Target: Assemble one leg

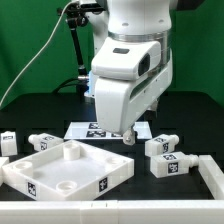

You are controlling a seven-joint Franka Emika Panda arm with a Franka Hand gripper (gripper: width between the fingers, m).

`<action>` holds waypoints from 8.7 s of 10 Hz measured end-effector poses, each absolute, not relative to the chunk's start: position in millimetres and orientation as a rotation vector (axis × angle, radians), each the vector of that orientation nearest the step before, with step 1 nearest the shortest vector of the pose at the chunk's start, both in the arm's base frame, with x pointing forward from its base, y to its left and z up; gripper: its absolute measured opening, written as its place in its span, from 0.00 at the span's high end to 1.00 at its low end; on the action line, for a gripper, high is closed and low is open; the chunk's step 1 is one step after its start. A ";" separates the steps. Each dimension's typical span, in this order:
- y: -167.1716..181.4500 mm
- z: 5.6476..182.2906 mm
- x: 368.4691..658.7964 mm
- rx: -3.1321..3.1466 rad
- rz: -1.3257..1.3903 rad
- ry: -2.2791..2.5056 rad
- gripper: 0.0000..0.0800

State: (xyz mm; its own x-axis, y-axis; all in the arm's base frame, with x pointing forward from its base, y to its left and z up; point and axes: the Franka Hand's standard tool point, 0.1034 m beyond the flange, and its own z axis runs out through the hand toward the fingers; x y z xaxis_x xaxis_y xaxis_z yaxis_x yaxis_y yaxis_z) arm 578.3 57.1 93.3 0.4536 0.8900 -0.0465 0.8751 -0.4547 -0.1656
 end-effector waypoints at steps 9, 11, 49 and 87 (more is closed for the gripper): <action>45.6 87.9 566.2 -2.622 0.172 -1.503 0.19; 44.7 79.3 542.5 -2.749 0.187 -1.262 0.19; 78.6 26.0 475.3 -2.398 1.231 0.798 0.19; 3.6 137.0 615.3 -3.026 -0.486 0.260 0.65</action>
Offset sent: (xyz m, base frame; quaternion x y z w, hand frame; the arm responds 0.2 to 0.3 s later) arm 0.0000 0.0000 0.0000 0.0000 0.0000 0.0000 1.0000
